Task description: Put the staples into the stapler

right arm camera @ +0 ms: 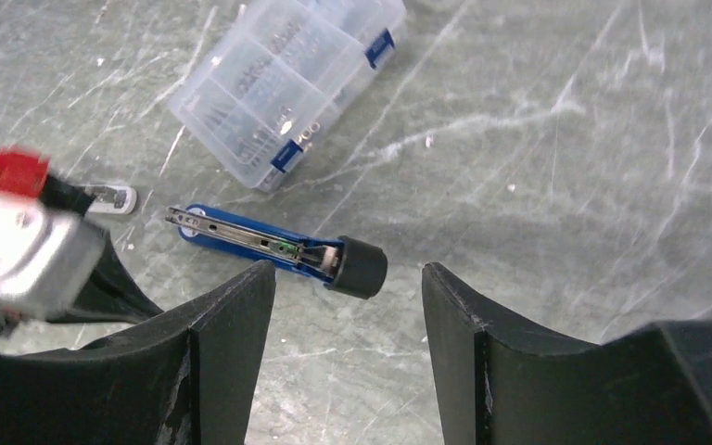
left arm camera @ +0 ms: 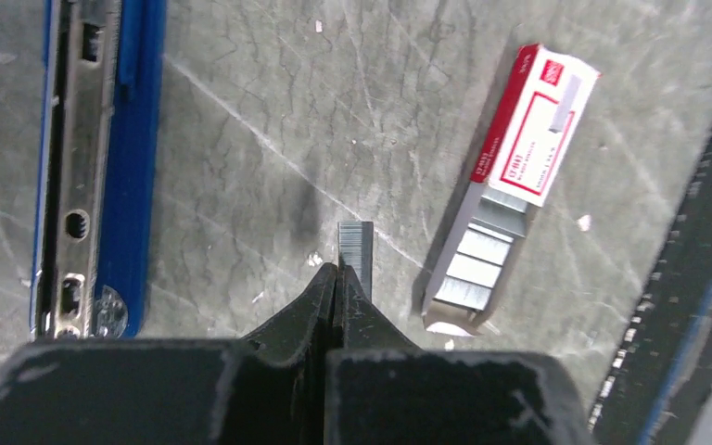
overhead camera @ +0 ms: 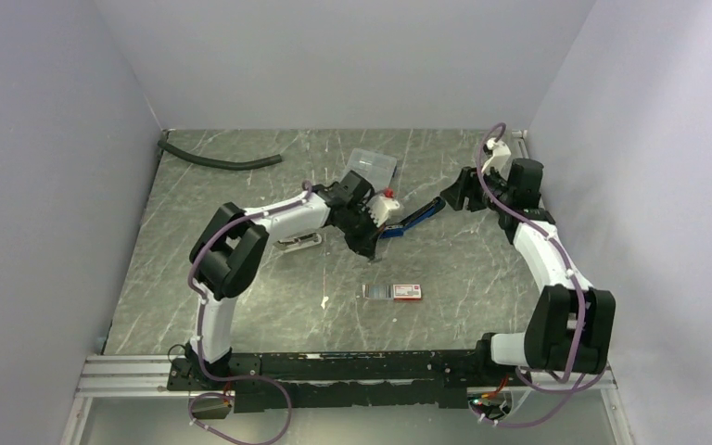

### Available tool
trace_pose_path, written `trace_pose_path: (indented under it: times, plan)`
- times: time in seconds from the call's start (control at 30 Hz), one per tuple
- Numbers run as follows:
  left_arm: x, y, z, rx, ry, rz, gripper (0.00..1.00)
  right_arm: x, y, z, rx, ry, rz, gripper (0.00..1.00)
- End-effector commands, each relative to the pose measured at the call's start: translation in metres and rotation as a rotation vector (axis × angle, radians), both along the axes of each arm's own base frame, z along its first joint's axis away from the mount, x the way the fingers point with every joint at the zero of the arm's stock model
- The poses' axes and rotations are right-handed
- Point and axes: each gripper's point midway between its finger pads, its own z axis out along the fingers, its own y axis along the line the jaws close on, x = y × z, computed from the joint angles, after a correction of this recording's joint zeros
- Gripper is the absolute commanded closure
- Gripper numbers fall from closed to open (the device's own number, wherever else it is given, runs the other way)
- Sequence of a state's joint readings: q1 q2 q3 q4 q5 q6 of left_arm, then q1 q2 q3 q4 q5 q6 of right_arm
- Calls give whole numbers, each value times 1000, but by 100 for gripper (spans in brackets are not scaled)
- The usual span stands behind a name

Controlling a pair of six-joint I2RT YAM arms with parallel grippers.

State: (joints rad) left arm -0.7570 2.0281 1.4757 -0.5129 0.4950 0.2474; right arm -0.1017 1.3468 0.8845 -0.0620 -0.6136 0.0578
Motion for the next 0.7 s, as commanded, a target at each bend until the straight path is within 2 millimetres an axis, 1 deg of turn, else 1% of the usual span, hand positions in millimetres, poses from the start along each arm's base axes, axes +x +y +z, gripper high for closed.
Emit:
trace_pose_path:
  times: [0.0,0.13,0.2,0.27,0.33,0.43,0.47,0.57,0.67]
  plan:
    - [-5,-5,57,-205,157,17,97,0,4,58,-83,-251,119,37]
    - [-14,-6,80,-329,328,23,97,-19,23,70,-101,-332,317,38]
    - [-18,-7,90,-367,411,39,97,-31,32,80,-119,-375,415,38]
    - [-21,-8,99,-399,477,46,97,-44,38,87,-165,-428,516,38]
    - [-23,-10,108,-429,529,37,97,-58,47,89,-210,-458,599,38]
    - [-28,-12,121,-470,610,10,97,-75,63,82,-294,-471,704,38]
    - [-29,-12,125,-484,639,2,97,-85,77,80,-325,-484,756,38]
    - [-33,-13,136,-518,725,-35,97,-105,98,69,-401,-521,844,39]
    - [-34,-13,140,-530,736,-54,97,-121,110,58,-438,-547,933,40]
